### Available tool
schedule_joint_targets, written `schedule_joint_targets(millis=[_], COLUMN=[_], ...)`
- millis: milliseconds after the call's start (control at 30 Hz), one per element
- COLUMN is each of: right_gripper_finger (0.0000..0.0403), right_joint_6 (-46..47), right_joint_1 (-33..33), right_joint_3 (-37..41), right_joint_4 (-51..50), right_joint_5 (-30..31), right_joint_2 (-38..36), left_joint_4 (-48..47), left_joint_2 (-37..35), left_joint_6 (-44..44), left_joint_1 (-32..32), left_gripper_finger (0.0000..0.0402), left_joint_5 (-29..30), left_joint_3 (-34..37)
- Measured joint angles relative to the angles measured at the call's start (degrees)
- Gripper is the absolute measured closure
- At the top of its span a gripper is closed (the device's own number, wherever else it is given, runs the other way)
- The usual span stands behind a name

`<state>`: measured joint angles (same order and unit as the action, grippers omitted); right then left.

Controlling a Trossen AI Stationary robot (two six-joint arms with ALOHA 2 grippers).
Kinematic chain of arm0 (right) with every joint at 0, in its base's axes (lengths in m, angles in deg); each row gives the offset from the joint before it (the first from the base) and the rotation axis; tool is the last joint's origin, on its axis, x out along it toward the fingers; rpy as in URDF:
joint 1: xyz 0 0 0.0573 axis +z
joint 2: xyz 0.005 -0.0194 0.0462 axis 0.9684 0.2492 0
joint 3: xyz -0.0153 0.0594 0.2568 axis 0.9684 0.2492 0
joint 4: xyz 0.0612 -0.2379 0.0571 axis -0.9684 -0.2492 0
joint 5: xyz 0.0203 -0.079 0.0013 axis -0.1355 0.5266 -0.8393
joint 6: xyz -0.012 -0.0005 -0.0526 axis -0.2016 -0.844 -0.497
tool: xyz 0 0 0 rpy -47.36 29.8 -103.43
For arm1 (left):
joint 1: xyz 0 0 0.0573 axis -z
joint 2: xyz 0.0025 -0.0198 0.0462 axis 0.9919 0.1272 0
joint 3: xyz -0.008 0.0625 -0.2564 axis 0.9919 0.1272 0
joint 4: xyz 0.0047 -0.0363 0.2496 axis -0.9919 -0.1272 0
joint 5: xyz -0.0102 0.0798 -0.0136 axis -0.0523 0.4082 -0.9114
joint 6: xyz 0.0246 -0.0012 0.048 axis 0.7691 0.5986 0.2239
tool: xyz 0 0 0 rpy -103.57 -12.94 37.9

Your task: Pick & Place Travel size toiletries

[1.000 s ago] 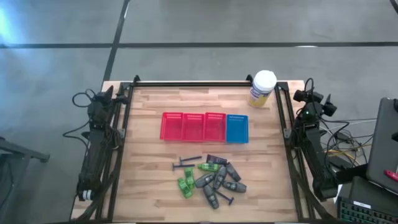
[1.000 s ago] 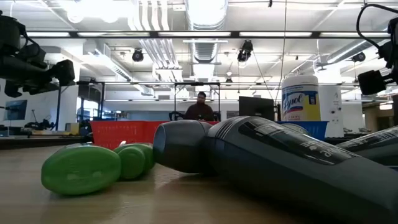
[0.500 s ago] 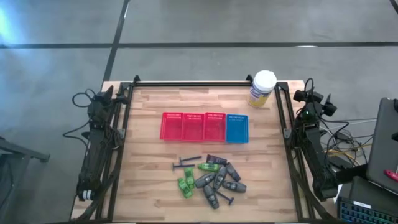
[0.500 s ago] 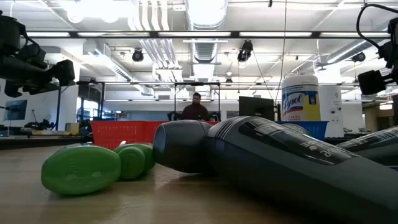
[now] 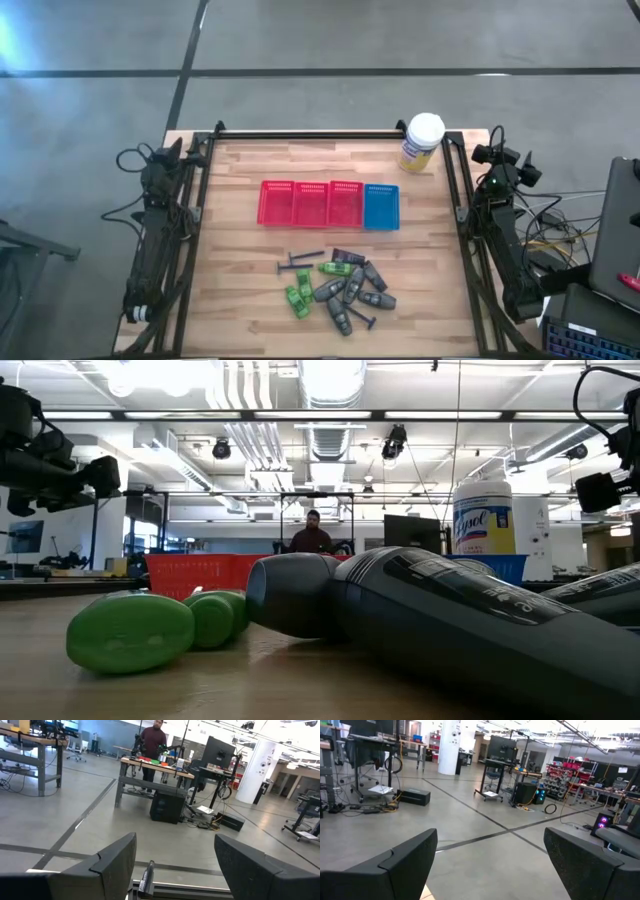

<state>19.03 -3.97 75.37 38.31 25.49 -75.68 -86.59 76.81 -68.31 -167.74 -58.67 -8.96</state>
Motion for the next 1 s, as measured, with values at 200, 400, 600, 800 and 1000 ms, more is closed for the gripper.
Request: schedule_joint_targets(millis=[200,400,600,800,1000], right_gripper_finger=[0.0039,0.0039,0.0039,0.0039,0.0039], right_joint_6=[0.1,0.0,1.5,35.7,52.1], right_joint_1=[0.0,0.0,0.0,0.0,0.0], right_joint_3=[0.0,0.0,0.0,0.0,0.0], right_joint_4=[0.0,0.0,0.8,1.6,-1.2], right_joint_5=[0.0,0.0,-3.3,-13.5,-26.1], right_joint_2=[0.0,0.0,0.0,-0.1,0.0], left_joint_4=[0.0,0.0,0.0,0.0,0.0], left_joint_2=[0.0,0.0,0.0,0.0,0.0], left_joint_6=[0.0,0.0,0.0,0.0,0.0], left_joint_1=[0.0,0.0,0.0,0.0,0.0], left_gripper_finger=[0.0129,0.0129,0.0129,0.0129,0.0129], left_joint_5=[0.0,0.0,0.0,0.0,0.0], left_joint_3=[0.0,0.0,0.0,0.0,0.0])
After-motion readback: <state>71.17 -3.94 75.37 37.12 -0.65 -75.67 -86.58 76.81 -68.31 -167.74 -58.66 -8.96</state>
